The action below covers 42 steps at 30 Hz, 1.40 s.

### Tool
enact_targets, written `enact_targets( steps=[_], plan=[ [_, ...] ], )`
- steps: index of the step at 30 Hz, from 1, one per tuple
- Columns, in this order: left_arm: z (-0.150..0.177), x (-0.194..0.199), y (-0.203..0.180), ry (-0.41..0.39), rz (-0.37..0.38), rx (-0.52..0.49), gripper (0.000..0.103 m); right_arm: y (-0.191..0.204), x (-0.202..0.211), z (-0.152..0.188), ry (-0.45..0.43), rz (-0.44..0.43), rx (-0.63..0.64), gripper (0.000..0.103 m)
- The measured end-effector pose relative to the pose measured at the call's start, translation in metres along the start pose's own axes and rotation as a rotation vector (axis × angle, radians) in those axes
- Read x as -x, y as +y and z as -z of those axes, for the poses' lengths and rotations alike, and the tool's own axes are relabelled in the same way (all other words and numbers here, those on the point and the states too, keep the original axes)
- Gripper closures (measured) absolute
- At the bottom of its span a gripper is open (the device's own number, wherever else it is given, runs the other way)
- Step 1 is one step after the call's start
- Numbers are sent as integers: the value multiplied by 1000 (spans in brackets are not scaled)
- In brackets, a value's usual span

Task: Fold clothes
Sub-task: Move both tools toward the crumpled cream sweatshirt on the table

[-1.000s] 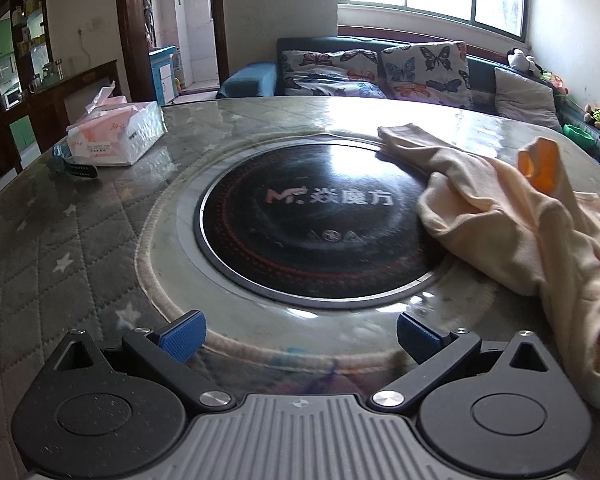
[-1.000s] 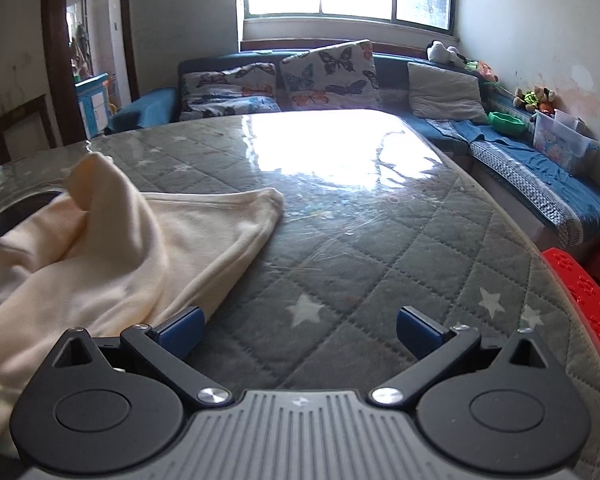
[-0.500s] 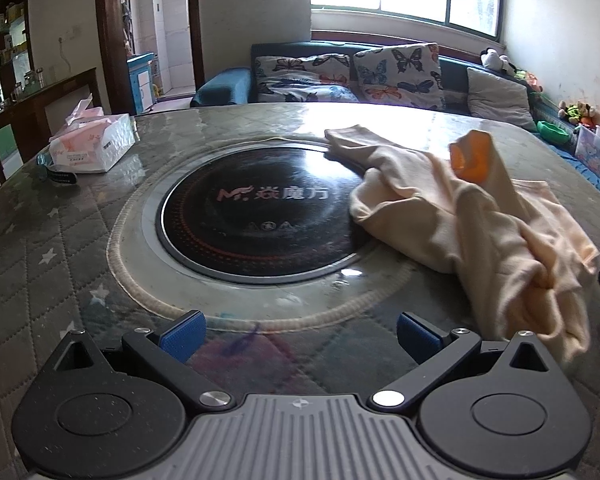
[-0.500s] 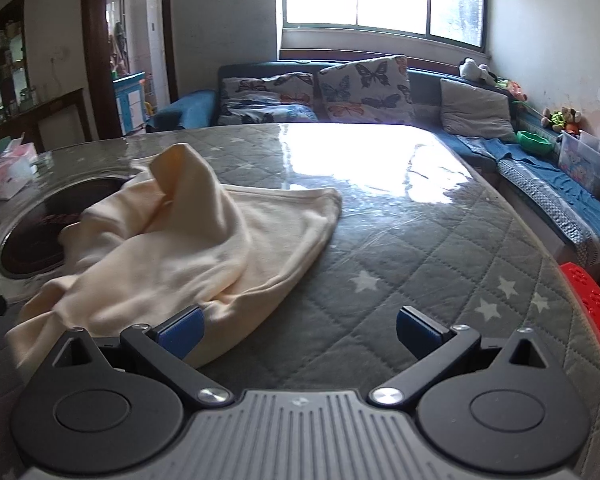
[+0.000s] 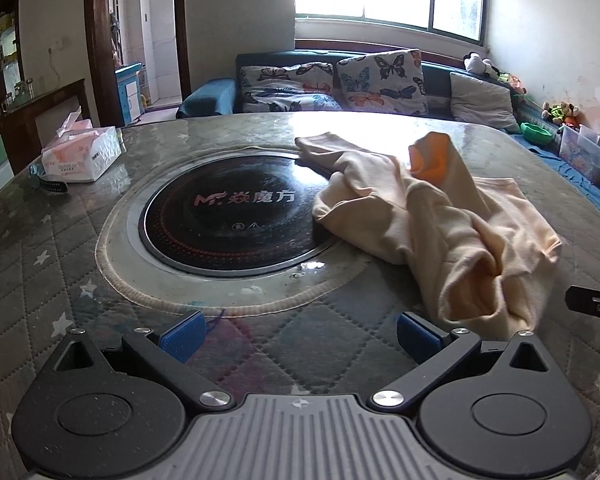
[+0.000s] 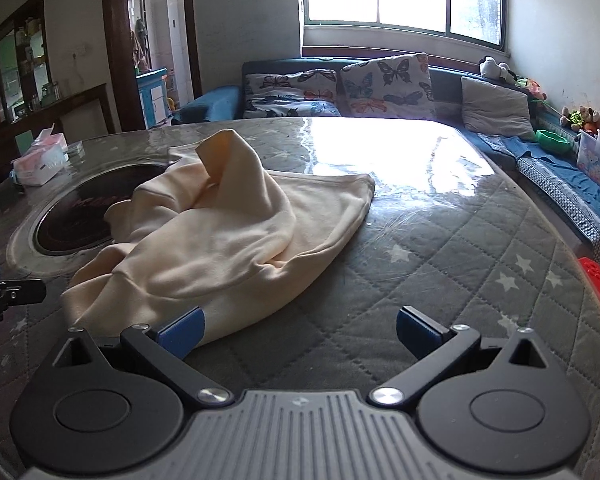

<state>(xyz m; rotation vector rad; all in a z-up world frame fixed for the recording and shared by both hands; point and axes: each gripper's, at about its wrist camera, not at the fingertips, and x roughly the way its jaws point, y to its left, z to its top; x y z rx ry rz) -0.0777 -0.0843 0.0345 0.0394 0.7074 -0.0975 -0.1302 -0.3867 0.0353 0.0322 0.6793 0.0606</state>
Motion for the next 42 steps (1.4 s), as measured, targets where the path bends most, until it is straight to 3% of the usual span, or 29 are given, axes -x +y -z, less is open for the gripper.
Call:
enact_targets(
  steps=[14,42],
  plan=[
    [4,9,-7,0,14,-13,0,11,13,5,-7,-14,18,0],
    [-10,-8,-15,22,33,-27,0,23,-4,-7,14,-44,43,1]
  ],
)
